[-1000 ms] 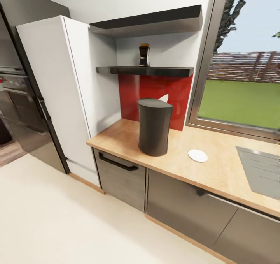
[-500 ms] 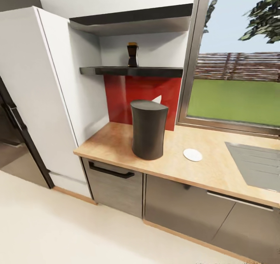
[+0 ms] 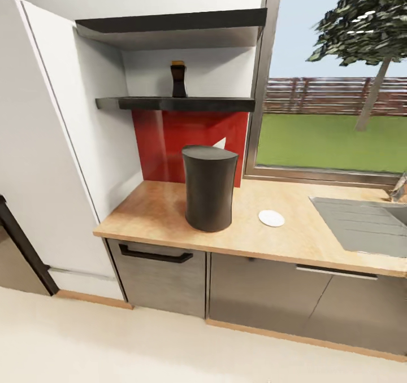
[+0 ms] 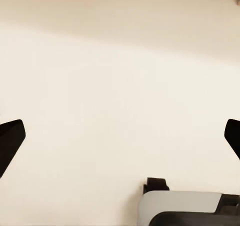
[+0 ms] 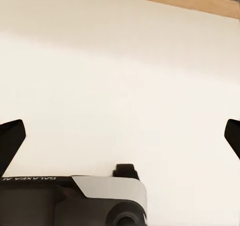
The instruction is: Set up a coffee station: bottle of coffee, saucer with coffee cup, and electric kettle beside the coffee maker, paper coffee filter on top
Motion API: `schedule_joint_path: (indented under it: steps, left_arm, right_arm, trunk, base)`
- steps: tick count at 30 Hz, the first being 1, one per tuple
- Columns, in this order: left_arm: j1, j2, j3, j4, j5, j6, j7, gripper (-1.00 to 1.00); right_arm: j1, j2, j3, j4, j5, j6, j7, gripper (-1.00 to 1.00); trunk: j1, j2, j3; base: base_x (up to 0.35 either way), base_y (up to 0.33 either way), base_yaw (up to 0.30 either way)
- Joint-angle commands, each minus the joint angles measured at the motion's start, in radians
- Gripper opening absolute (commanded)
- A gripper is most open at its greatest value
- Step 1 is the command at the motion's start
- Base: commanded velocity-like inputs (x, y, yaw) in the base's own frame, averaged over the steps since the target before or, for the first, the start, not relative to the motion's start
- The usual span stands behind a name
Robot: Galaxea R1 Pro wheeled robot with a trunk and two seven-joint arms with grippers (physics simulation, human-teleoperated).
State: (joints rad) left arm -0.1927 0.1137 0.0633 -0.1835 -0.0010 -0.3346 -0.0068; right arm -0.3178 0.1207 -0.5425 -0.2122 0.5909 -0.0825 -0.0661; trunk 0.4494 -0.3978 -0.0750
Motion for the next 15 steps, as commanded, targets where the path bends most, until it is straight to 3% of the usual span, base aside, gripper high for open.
schedule_joint_path:
  steps: [1,15]
  left_arm:
    - [-0.001,-0.001,0.004,0.001,0.0,-0.003,-0.001,1.0]
    - [-0.001,0.0,0.004,0.001,0.0,-0.004,-0.001,1.0]
  right_arm:
    - [-0.001,0.001,-0.008,0.001,0.01,-0.003,-0.003,1.0]
    - [-0.001,0.001,-0.008,0.001,0.01,-0.003,-0.003,1.0]
  trunk:
    - [0.001,-0.002,-0.002]
    - [0.001,-0.002,-0.002]
  base:
    - [0.0,0.337,-0.3]
    - [0.028,0.337,-0.3]
